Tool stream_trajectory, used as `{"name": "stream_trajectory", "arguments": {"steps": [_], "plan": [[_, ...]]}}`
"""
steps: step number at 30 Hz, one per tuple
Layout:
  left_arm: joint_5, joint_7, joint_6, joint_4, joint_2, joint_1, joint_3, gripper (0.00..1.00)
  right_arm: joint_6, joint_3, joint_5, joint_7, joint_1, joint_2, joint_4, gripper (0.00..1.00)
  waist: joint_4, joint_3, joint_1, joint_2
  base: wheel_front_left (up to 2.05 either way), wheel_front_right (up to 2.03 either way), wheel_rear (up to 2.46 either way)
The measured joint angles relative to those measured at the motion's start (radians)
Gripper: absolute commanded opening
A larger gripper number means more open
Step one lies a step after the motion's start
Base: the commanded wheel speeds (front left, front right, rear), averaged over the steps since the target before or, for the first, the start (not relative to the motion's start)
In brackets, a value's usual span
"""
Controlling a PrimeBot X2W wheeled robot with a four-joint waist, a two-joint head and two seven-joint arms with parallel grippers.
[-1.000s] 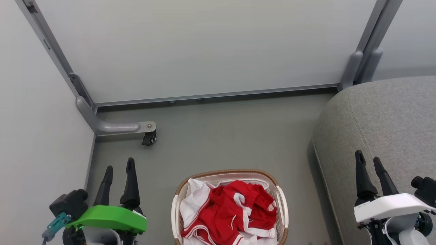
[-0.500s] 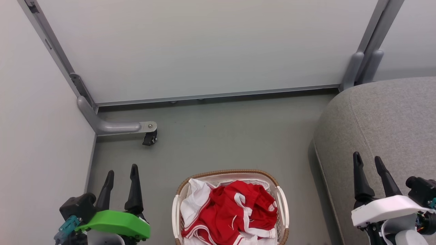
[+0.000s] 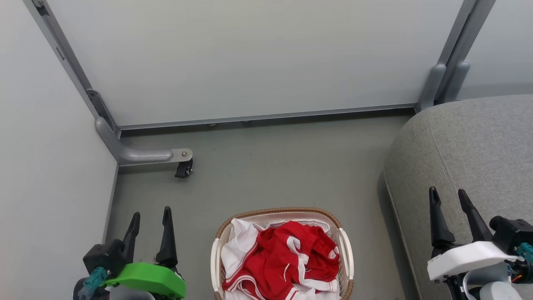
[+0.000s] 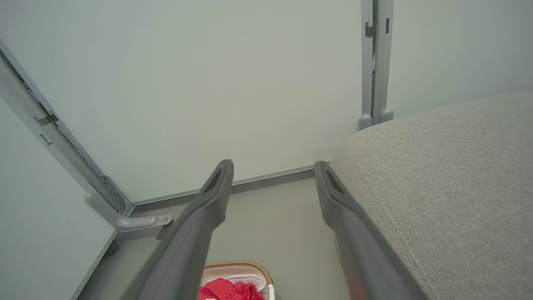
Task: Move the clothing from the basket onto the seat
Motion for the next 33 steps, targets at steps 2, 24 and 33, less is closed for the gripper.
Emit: {"name": "stream_trajectory", "arguments": {"steps": [2, 24, 33], "plan": [[0.010, -0.002, 0.000, 0.003, 0.000, 0.000, 0.000, 1.00, 0.000, 0.000, -0.013, -0.001, 0.000, 0.000, 0.000, 1.00, 0.000, 0.000, 0.0000, 0.0000, 0.00, 0.00, 0.00], [0.144, -0.044, 0.005, 0.049, 0.002, 0.002, -0.006, 1.00, 0.000, 0.000, -0.184, -0.045, 0.009, -0.002, -0.006, 1.00, 0.003, 0.003, -0.0001, 0.0000, 0.00, 0.00, 0.00], [0.186, -0.060, 0.005, 0.069, 0.002, 0.002, -0.009, 1.00, 0.000, 0.001, -0.239, -0.058, 0.012, -0.003, -0.009, 1.00, 0.004, 0.005, 0.0000, 0.0000, 0.00, 0.00, 0.00]]}}
